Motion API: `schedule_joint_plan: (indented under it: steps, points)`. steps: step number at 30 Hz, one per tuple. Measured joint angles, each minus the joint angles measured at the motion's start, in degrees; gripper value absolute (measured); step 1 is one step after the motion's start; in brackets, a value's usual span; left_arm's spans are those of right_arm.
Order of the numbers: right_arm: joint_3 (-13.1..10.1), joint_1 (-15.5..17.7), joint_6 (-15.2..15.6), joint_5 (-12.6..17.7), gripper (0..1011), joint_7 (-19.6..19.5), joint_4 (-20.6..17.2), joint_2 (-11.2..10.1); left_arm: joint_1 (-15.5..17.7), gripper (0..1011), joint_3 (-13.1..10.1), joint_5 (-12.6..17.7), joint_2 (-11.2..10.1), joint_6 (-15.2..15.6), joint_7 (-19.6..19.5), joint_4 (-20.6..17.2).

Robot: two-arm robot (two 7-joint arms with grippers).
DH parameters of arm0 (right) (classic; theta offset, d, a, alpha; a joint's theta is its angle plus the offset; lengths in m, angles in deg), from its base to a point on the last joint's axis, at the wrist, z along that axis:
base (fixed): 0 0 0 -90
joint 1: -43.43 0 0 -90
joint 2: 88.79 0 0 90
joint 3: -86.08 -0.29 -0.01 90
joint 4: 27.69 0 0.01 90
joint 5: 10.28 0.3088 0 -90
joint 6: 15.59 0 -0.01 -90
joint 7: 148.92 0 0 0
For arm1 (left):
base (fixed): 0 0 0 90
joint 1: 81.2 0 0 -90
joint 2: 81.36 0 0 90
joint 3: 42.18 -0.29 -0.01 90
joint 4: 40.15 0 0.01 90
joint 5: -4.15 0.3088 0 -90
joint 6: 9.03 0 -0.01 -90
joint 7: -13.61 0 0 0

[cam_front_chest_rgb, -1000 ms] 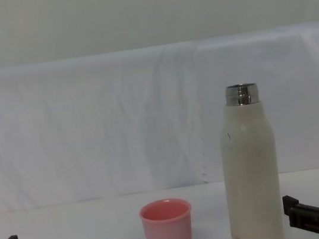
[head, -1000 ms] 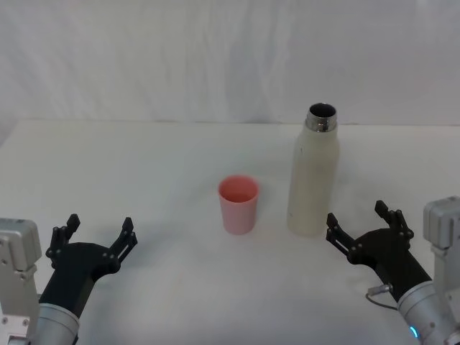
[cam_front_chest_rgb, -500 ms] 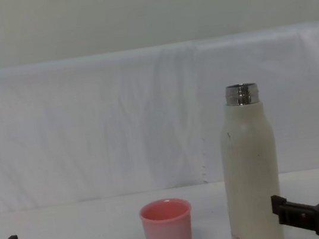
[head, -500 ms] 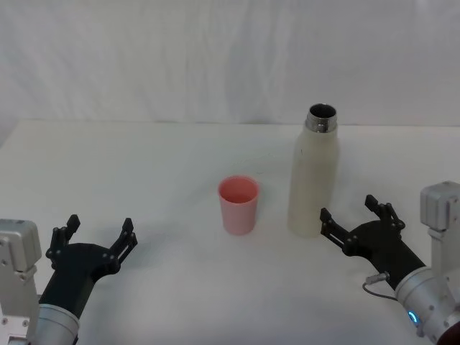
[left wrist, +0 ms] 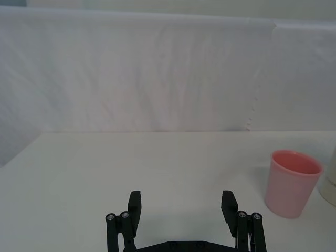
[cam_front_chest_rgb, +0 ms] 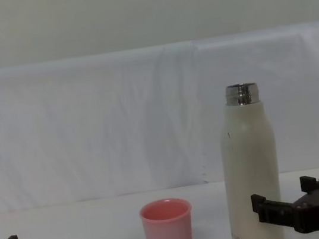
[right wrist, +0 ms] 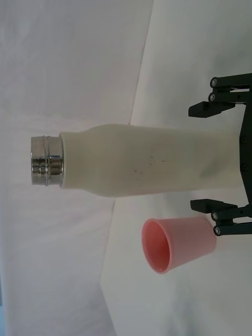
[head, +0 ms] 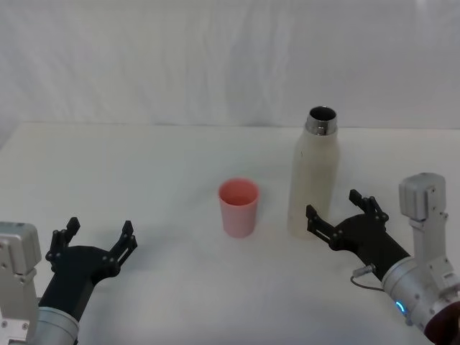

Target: Grasp the thermos with one hand and pour water into the cup lid.

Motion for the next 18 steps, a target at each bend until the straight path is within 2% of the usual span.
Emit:
schedule_joint_plan:
  steps: [18]
  points:
    - [0.70, -3.61, 0.12, 0.18, 1001, 0.24, 3.52, 0.09, 0.00, 1001, 0.00, 0.00, 0.00, 0.00, 0.00, 0.00]
